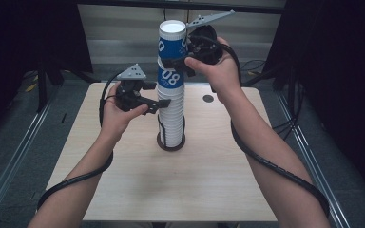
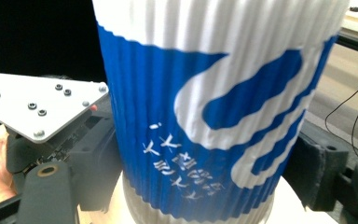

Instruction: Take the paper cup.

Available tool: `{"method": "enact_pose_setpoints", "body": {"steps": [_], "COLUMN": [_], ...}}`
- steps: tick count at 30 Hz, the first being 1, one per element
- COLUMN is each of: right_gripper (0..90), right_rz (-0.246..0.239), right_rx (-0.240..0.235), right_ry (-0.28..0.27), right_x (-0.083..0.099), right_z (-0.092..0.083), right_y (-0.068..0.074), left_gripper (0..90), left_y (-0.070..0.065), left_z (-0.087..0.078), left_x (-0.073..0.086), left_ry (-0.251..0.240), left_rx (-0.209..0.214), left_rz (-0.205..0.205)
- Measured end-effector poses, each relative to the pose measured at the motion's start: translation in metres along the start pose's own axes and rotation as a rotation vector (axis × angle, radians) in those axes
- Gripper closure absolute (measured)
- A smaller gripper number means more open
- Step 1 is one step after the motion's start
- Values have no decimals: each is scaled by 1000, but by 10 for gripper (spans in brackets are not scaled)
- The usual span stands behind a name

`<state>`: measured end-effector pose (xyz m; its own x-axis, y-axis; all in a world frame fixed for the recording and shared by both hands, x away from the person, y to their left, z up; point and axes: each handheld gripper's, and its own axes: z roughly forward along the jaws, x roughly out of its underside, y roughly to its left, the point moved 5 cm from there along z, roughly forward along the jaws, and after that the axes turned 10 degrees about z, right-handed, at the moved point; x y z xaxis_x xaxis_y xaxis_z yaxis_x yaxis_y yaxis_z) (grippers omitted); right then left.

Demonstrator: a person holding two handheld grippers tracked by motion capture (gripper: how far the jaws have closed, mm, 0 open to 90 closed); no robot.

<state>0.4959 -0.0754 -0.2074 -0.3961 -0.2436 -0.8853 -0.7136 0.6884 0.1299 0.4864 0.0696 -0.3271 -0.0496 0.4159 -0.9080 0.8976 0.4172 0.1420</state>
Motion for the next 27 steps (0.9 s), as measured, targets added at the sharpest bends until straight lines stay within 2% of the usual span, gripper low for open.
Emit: {"method": "enact_pose_setpoints", "body": {"steps": [7, 15, 27], "right_gripper": [215, 215, 214], "right_rz": [6, 17, 8], "right_rx": [9, 7, 9], "right_ry": [-12, -21, -26], "right_x": [-5, -8, -15], "right_z": [-5, -2, -2], "right_y": [-2, -3, -1], "left_gripper": [155, 155, 154], "left_y": [0, 0, 0], "left_z": [0, -1, -2], "left_x": [3, 4, 9], "left_ry": [6, 6, 11], "left_rx": [4, 4, 8], "left_rz": [-5, -2, -18]}}
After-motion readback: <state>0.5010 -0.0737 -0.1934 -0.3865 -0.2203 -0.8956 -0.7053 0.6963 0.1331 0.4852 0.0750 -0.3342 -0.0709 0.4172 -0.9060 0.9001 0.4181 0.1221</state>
